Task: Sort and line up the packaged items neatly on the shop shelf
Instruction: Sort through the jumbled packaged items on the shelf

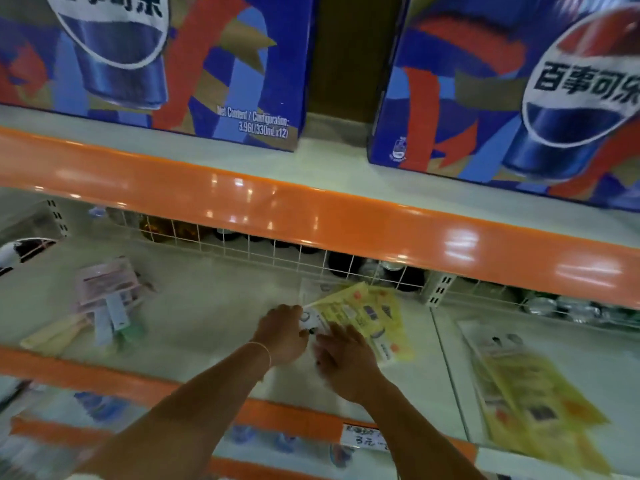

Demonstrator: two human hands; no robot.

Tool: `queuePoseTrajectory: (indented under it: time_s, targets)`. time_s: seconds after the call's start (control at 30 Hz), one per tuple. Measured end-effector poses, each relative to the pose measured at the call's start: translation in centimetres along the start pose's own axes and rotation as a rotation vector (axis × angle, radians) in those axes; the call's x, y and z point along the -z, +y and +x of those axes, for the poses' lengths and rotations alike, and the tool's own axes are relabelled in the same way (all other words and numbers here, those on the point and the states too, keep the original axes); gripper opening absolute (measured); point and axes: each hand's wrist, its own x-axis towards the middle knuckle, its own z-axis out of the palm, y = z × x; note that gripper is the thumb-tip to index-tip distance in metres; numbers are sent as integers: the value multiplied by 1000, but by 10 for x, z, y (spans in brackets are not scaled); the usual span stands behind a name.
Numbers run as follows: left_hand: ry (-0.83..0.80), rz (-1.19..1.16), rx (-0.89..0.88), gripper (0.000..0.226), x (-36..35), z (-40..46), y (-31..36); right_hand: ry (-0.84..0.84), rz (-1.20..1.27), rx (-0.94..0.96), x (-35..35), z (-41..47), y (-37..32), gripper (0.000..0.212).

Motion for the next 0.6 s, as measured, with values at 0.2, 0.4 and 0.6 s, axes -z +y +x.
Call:
queuePoseTrajectory:
  time_s: [0.2,0.4,0.6]
  targets:
    - [48,-130,166,52,-6,7,9,204,487,-146,22,-13,7,31]
    - [-40,-496,311,35,-3,13,12,182,809,-331,21,-7,15,26]
    - [-214,-712,368,23,3,13,28,380,885,-423,24,-12,33,52]
